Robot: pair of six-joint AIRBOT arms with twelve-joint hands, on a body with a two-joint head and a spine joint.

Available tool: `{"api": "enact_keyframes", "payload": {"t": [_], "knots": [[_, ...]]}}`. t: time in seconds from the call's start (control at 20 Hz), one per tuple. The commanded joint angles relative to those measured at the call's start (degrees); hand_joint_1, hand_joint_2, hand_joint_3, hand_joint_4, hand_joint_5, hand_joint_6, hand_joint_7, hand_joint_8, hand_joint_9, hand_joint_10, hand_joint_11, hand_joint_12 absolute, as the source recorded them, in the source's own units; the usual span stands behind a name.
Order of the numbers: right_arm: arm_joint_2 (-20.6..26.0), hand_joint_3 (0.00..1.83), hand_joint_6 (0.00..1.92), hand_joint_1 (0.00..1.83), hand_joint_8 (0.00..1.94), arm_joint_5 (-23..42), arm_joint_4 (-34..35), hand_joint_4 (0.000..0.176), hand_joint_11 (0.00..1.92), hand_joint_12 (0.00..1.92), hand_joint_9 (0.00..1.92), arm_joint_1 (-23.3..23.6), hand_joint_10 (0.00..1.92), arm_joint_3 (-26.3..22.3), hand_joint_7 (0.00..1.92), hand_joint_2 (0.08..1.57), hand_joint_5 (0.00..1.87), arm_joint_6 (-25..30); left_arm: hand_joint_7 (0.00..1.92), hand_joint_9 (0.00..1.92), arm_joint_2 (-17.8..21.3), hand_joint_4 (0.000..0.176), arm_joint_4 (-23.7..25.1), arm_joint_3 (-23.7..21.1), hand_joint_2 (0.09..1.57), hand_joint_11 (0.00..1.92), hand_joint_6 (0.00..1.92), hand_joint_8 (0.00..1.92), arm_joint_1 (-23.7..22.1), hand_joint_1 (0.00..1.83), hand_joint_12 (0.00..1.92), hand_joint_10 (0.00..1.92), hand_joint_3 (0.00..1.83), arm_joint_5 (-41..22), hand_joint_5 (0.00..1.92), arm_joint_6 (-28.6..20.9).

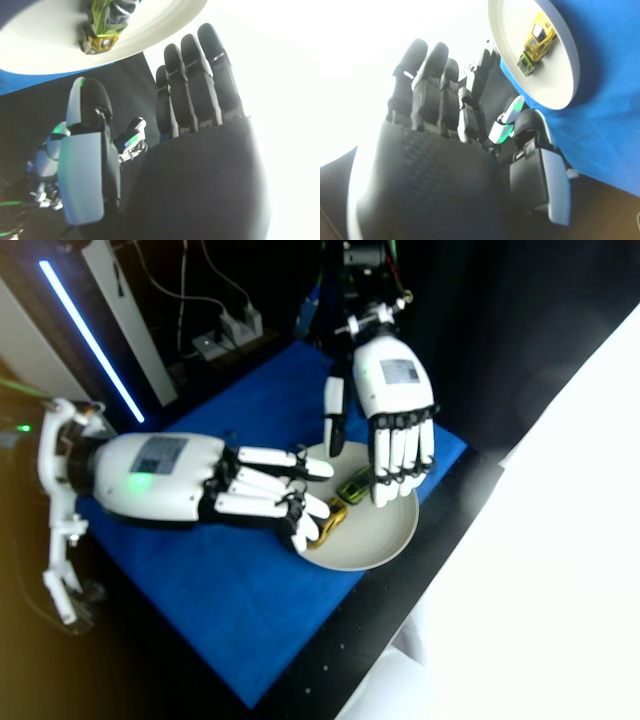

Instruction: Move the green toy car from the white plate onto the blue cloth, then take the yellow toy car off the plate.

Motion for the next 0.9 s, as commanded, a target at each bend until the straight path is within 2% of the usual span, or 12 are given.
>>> {"api": "enact_keyframes", "payload": {"t": [0.0,0.05,0.1,0.2,0.3,0.4,0.45,0.6,0.65,0.7,0.75,0.85], "knots": [[0.0,0.01,0.41,1.05,0.86,6.9,0.2,0.000,0.06,1.88,0.27,0.9,1.30,0.1,0.42,0.97,0.54,-0.2,0.56,0.30,-0.3,0.000,-0.2,0.3,0.86,0.02,0.13,0.18,-0.9,1.00,1.62,0.83,0.01,-6.0,0.59,-0.1],[0.0,0.00,0.38,1.05,0.80,6.9,0.2,0.000,0.05,1.85,0.29,0.9,1.24,0.1,0.45,0.98,0.55,-0.2,0.57,0.30,-0.3,0.000,-0.2,0.3,0.86,0.03,0.10,0.17,-1.0,1.01,1.64,0.88,0.00,-6.0,0.60,-0.1],[0.1,0.00,0.37,1.06,0.86,6.9,0.2,0.000,0.06,1.91,0.29,0.9,1.32,0.1,0.45,0.98,0.56,-0.2,0.55,0.19,-0.3,0.000,-0.2,0.2,0.85,0.01,0.08,0.23,-1.1,1.01,1.76,1.14,0.00,-6.1,0.62,-0.1],[0.1,0.00,0.35,1.08,0.97,6.9,0.2,0.000,0.06,1.92,0.28,0.9,1.39,0.0,0.45,0.98,0.58,-0.2,0.35,0.11,-0.3,0.000,-0.2,0.1,0.85,0.00,0.05,0.71,-1.1,1.02,1.81,1.31,0.00,-6.2,0.65,0.0],[0.1,0.00,0.35,1.07,0.96,7.0,0.2,0.000,0.06,1.92,0.32,0.9,1.37,-0.1,0.47,0.98,0.58,-0.2,0.51,0.35,-0.6,0.000,-0.2,0.4,0.88,0.08,0.04,0.41,-1.1,1.05,1.59,0.88,0.00,-6.1,0.67,0.1],[0.1,0.00,0.35,1.05,0.94,7.0,0.2,0.000,0.08,1.92,0.32,0.9,1.36,-0.1,0.47,0.98,0.58,-0.2,0.62,0.45,-1.2,0.000,-0.3,1.1,0.90,0.13,0.03,0.19,-1.1,1.02,1.50,0.67,0.00,-5.9,0.67,0.1],[0.1,0.00,0.36,1.05,0.91,7.0,0.2,0.000,0.08,1.91,0.33,0.9,1.33,-0.1,0.47,0.98,0.58,-0.2,0.60,0.34,-1.4,0.000,-0.4,1.3,0.92,0.04,0.02,0.12,-1.1,1.00,1.58,0.73,0.00,-5.8,0.66,0.1],[0.1,0.00,0.36,1.04,0.90,7.0,0.3,0.000,0.09,1.91,0.34,0.9,1.32,-0.2,0.49,0.99,0.57,-0.2,0.73,0.40,-2.9,0.000,-1.2,2.7,0.94,0.19,0.01,0.15,-1.1,1.04,1.66,0.98,0.00,-5.4,0.66,0.1],[0.1,0.00,0.38,1.07,0.85,7.0,0.3,0.000,0.09,1.87,0.38,0.9,1.24,-0.2,0.56,0.98,0.60,-0.2,0.72,0.44,-3.5,0.000,-1.4,3.2,0.94,0.28,0.01,0.45,-1.1,1.07,1.75,1.19,0.00,-5.1,0.69,0.1],[0.1,0.00,0.38,1.07,0.85,7.0,0.3,0.000,0.09,1.87,0.38,0.9,1.24,-0.2,0.56,0.98,0.60,-0.2,0.72,0.44,-3.7,0.000,-1.5,3.4,0.94,0.28,0.01,0.45,-1.1,1.07,1.75,1.19,0.00,-5.0,0.69,0.1],[0.1,0.00,0.45,1.08,0.87,7.0,0.3,0.000,0.10,1.88,0.38,0.9,1.25,-0.2,0.56,0.97,0.60,-0.2,0.63,0.45,-4.0,0.000,-1.8,3.7,0.95,0.32,0.00,0.72,-1.0,1.08,1.79,1.28,0.00,-5.0,0.69,0.1],[0.1,0.00,0.52,1.07,0.82,7.0,0.3,0.000,0.12,1.81,0.42,0.9,1.18,-0.3,0.58,0.97,0.59,-0.2,0.63,0.60,-4.4,0.000,-2.3,4.1,0.93,0.57,0.00,1.26,-0.6,1.10,1.90,1.56,0.00,-4.9,0.70,0.2]]}}
